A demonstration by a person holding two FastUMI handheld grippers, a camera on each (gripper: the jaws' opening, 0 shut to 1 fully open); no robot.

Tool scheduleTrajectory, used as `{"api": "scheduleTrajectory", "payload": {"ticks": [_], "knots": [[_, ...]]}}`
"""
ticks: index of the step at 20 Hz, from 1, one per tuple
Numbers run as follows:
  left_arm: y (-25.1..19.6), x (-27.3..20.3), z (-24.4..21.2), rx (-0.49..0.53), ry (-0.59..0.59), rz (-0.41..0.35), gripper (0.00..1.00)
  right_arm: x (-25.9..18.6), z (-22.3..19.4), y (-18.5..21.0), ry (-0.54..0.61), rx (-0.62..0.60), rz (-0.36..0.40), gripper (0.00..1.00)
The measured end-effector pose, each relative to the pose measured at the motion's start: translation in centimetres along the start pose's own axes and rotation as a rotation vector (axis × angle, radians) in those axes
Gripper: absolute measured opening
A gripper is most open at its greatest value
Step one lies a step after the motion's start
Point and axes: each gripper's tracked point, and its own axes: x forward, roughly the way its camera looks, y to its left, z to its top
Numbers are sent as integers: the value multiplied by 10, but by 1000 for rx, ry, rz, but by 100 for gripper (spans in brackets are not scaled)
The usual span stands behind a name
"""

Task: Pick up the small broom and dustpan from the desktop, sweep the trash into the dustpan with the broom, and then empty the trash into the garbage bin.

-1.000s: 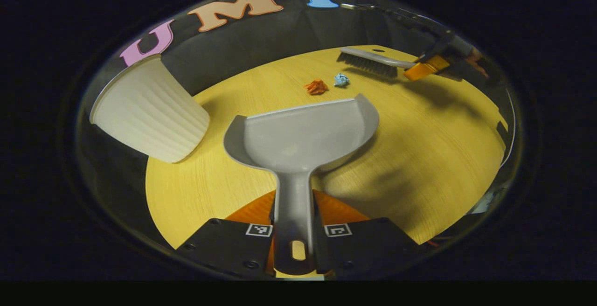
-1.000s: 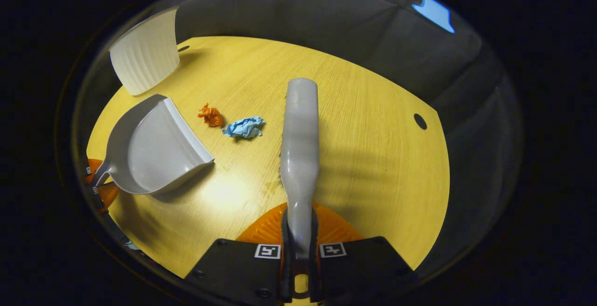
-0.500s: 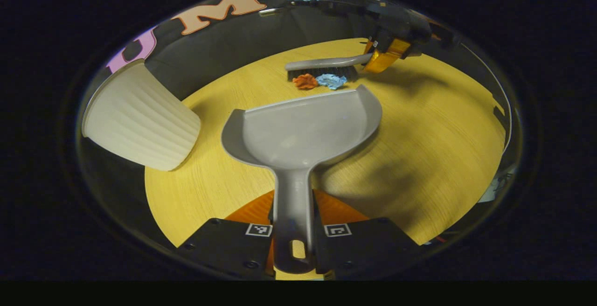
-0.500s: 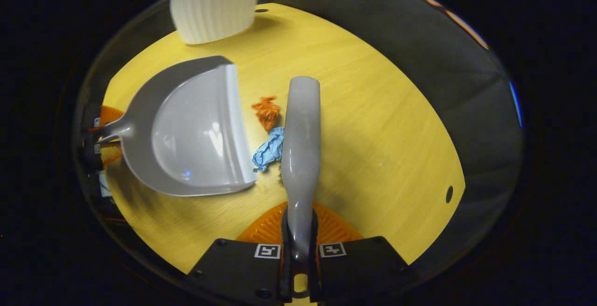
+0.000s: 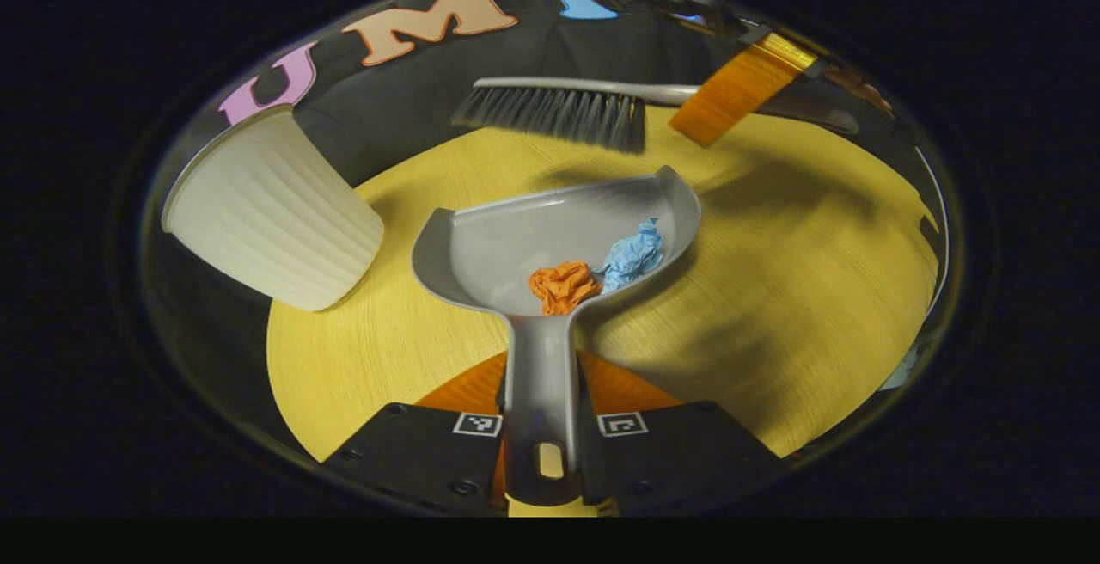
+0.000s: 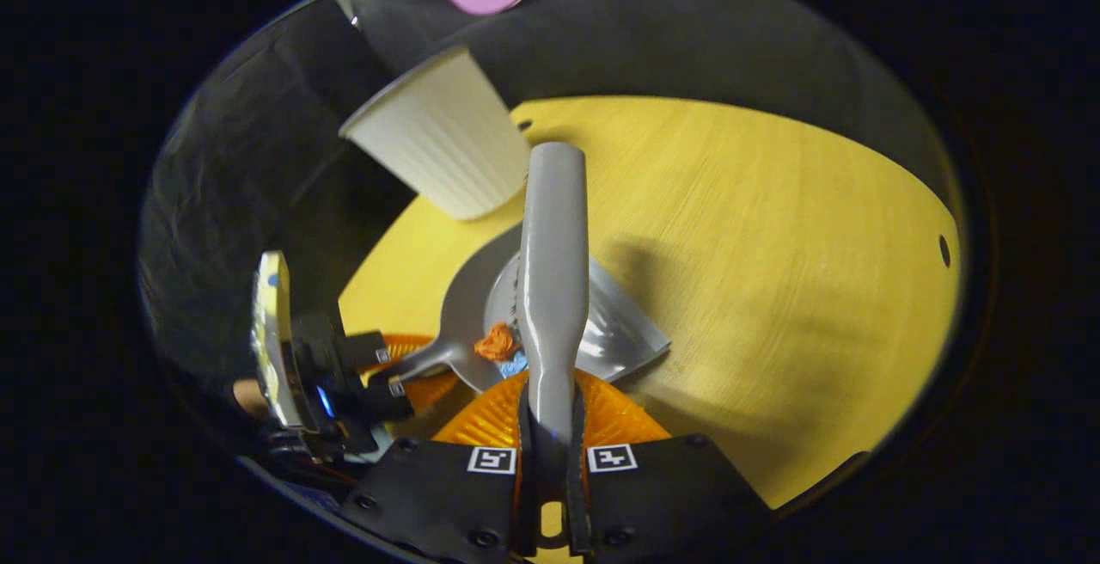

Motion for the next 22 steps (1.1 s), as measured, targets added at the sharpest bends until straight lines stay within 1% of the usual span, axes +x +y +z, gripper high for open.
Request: {"api": "scheduleTrajectory", "payload": {"ticks": [1,3,4,6,7,8,9,11,14,15,16,18,20,22], "knots": [[0,-2,6,-29,-34,13,26,-3,3,-3,-85,40,-21,16],[5,-18,21,-90,-97,51,26,-11,-5,-13,-162,111,-61,16],[9,-28,31,-114,-135,71,26,-13,-13,-16,-182,135,-74,16],[19,-43,37,-144,-200,109,26,0,-33,-20,-190,164,-127,16],[19,-46,38,-150,-223,128,25,7,-45,-13,-178,160,-165,16],[21,-53,42,-157,-254,150,25,14,-52,-10,-198,150,-209,16],[19,-52,40,-162,-278,173,25,22,-54,-4,-198,164,-212,16],[18,-62,46,-166,-374,224,25,35,-64,2,-190,221,-182,16],[18,-66,49,-175,-465,293,26,43,-77,7,-160,243,-172,16],[20,-64,49,-170,-473,316,24,45,-79,9,-157,244,-161,16],[23,-65,48,-167,-481,349,26,46,-78,9,-157,248,-151,16],[24,-69,49,-138,-471,444,25,42,-75,7,-165,252,-139,16],[21,-65,47,-114,-434,516,24,41,-76,7,-173,245,-135,16],[26,-62,45,-89,-388,583,24,41,-76,7,-173,239,-132,16]]}}
